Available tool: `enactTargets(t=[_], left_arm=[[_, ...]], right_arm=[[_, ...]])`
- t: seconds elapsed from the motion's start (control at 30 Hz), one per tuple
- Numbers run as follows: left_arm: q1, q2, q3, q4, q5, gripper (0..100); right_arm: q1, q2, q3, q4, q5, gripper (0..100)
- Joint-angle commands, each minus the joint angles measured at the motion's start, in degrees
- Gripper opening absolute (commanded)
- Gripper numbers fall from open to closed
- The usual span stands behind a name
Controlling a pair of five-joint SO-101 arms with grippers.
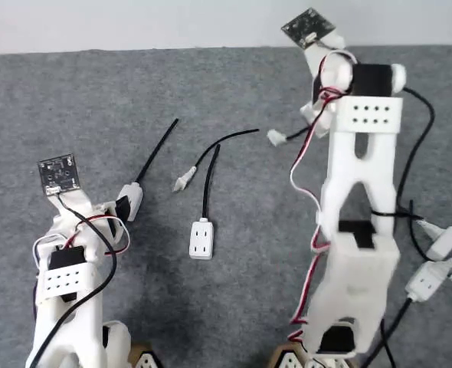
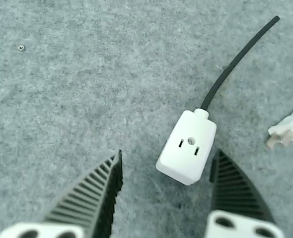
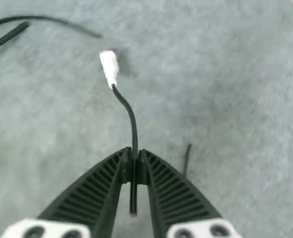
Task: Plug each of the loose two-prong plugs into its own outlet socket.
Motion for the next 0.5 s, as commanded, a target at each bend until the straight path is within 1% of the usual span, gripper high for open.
enactTargets(t=[0.0,0.17,0.3,0.37,0.47], left_arm=[[0.26,-1.32,-0.84,-1.58,-0.53,27],[0.18,-1.41,-0.84,-1.58,-0.53,27],[0.18,-1.49,-0.84,-1.58,-0.62,27],[0.18,-1.49,-0.75,-1.58,-0.62,27],[0.18,-1.49,-0.75,-1.49,-0.62,27]], right_arm=[[-3.03,-17.63,15.03,2.68,-0.88,0.9],[-6.99,-35.56,30.51,2.59,-1.49,0.9],[-9.54,-46.81,40.44,2.59,-1.67,0.9],[-10.42,-49.89,45.89,2.59,-1.67,0.9],[-10.24,-49.8,52.13,2.07,-1.67,0.9]])
